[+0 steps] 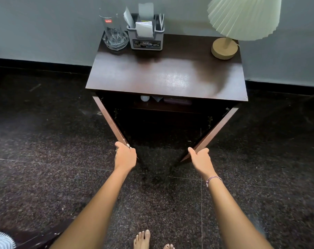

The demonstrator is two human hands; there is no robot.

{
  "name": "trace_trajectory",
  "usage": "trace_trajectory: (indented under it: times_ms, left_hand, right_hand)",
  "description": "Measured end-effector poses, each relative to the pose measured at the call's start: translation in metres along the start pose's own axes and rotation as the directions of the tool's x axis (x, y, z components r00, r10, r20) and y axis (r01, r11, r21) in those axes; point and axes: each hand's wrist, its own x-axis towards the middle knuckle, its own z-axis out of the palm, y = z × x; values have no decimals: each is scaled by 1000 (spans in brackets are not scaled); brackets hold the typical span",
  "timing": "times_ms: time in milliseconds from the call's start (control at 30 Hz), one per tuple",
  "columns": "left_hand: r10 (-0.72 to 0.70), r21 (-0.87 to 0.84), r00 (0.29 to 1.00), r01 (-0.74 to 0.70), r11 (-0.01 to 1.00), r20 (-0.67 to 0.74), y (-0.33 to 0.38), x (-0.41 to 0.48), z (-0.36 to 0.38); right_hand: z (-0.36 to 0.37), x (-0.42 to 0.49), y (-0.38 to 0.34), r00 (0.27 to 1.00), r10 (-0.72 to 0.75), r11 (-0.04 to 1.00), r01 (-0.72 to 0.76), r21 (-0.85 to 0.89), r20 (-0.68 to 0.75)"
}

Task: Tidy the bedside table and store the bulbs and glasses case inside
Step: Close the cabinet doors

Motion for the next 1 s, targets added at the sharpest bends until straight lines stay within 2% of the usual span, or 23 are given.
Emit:
trace_trajectory:
  times_ms: [167,267,367,467,600,700,767,867,1000]
  left_hand:
    - [13,-53,999,-11,999,41,13,6,9]
    - [2,-81,997,5,997,81,16,7,11]
    - [35,-123,974,-7,992,222,13,16,2]
    - [95,-33,916,-89,995,390,11,34,-7]
    - [180,16,873,-210,978,454,13,51,-5]
    - [268,-20,883,-282,959,385,20,62,2]
    - [309,-39,896,-314,949,319,31,71,3]
    - [336,-16,907,-343,939,255,50,88,5]
    - [293,63,927,-315,947,234,70,113,9]
  right_hand:
    - [6,7,-18,989,31,997,-41,66,146]
    - [10,8,-26,982,87,984,-111,136,170]
    - [10,11,-29,971,78,978,-119,172,226]
    - [8,23,-32,964,79,980,-122,157,255]
    - [16,35,-36,966,36,988,-73,135,256]
    - [25,44,-40,978,-29,993,5,117,208]
    - [32,59,-46,992,-57,998,53,38,113]
    - [41,80,-57,998,-32,999,31,-22,-53]
    - [51,100,-66,990,0,1000,-1,-6,-145]
